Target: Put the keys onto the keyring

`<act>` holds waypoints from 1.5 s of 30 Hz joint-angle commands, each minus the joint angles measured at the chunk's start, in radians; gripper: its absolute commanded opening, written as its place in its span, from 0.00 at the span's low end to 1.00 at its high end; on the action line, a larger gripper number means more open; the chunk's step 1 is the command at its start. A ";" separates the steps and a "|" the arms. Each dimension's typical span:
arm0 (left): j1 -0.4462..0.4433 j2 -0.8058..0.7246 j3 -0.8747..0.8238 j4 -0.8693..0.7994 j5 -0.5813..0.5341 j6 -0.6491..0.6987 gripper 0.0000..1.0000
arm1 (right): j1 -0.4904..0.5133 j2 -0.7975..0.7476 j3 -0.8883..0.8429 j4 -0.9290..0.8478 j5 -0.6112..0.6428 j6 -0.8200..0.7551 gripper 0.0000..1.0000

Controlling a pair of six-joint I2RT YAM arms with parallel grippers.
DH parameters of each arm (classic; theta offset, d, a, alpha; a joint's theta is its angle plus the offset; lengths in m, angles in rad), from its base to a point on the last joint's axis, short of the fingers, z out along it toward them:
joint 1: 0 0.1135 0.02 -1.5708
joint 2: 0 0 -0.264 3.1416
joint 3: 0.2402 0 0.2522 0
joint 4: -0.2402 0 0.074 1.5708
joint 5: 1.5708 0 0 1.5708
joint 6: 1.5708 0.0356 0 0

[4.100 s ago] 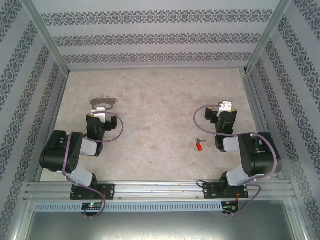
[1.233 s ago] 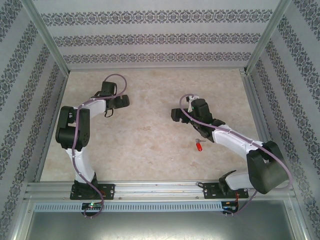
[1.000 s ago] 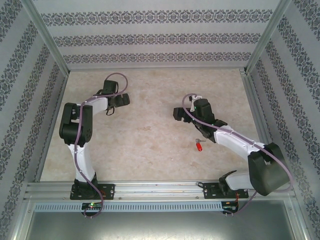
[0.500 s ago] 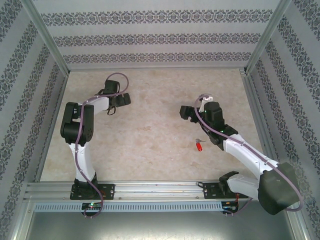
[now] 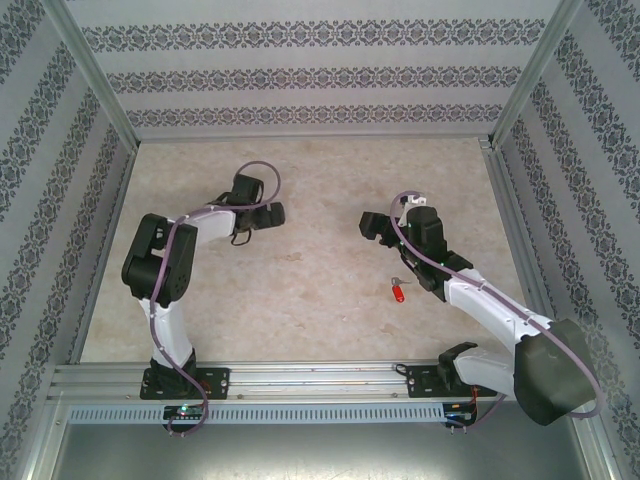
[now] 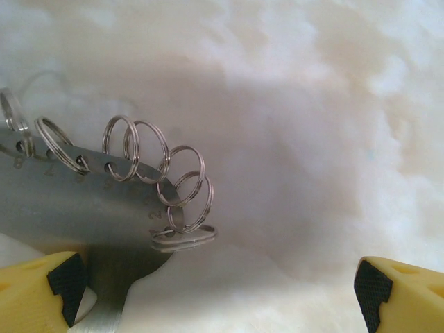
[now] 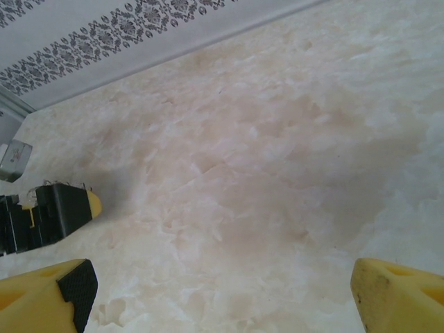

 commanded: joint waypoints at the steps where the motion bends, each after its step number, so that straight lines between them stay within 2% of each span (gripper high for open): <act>1: -0.082 -0.025 -0.056 0.019 0.038 -0.094 1.00 | -0.008 -0.002 -0.019 0.034 0.028 0.015 0.94; 9: -0.269 -0.093 -0.162 0.135 -0.006 -0.249 1.00 | -0.036 -0.013 -0.035 0.014 0.088 0.005 0.94; 13: -0.363 -0.109 -0.221 0.258 -0.030 -0.364 1.00 | -0.070 -0.002 -0.036 0.006 0.076 0.029 0.94; 17: -0.415 -0.128 -0.200 0.285 -0.040 -0.384 1.00 | -0.084 0.024 -0.033 0.001 0.054 0.041 0.93; 21: -0.414 -0.185 -0.156 0.248 -0.049 -0.344 1.00 | -0.083 0.057 -0.036 0.005 0.036 0.048 0.93; 27: -0.382 -0.184 0.020 0.067 -0.098 -0.147 1.00 | -0.076 0.114 -0.043 0.026 0.006 0.061 0.92; 34: -0.249 0.016 0.282 -0.047 0.070 -0.019 1.00 | -0.011 0.177 -0.043 0.042 -0.026 0.070 0.91; 40: -0.192 0.219 0.552 -0.229 0.094 0.078 1.00 | 0.029 0.186 -0.041 0.019 -0.015 0.084 0.91; 43: -0.169 0.281 0.616 -0.277 0.109 0.095 1.00 | 0.030 0.181 -0.049 0.036 -0.025 0.116 0.92; 45: -0.160 0.303 0.630 -0.297 0.112 0.105 1.00 | 0.035 0.172 -0.062 0.062 -0.038 0.133 0.97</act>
